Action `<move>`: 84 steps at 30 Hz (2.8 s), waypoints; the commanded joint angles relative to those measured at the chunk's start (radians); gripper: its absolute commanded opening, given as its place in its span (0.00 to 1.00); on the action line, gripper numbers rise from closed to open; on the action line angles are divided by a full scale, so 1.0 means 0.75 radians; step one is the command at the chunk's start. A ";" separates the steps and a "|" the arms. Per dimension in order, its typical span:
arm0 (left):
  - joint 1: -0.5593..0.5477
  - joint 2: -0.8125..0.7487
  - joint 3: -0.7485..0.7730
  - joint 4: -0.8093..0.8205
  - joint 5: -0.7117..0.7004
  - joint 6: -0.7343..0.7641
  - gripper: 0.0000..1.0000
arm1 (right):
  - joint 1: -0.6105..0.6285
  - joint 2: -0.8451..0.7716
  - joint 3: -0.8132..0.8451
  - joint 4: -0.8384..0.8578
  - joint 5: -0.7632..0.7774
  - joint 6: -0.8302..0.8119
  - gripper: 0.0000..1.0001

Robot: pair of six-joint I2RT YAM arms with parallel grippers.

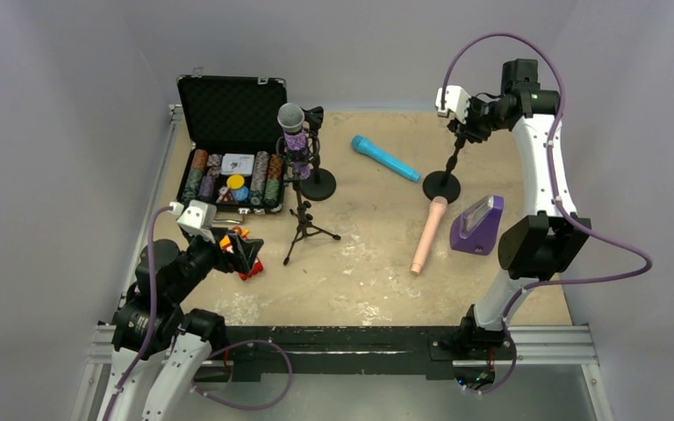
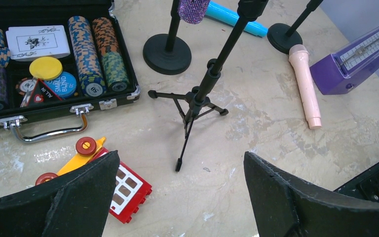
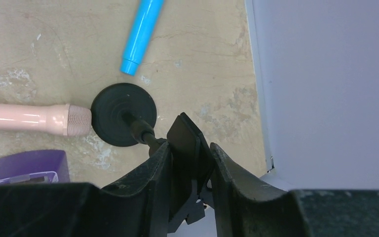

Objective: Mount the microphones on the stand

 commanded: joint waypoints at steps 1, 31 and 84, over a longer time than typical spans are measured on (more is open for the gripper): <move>0.001 0.018 -0.004 0.028 -0.019 0.021 0.99 | 0.006 -0.006 0.064 -0.052 -0.067 -0.052 0.19; 0.001 0.025 -0.004 0.030 -0.019 0.020 0.99 | 0.051 -0.278 0.066 -0.077 -0.227 -0.014 0.00; 0.001 0.021 -0.004 0.030 -0.018 0.020 0.99 | 0.699 -0.767 -0.543 -0.142 -0.336 0.326 0.79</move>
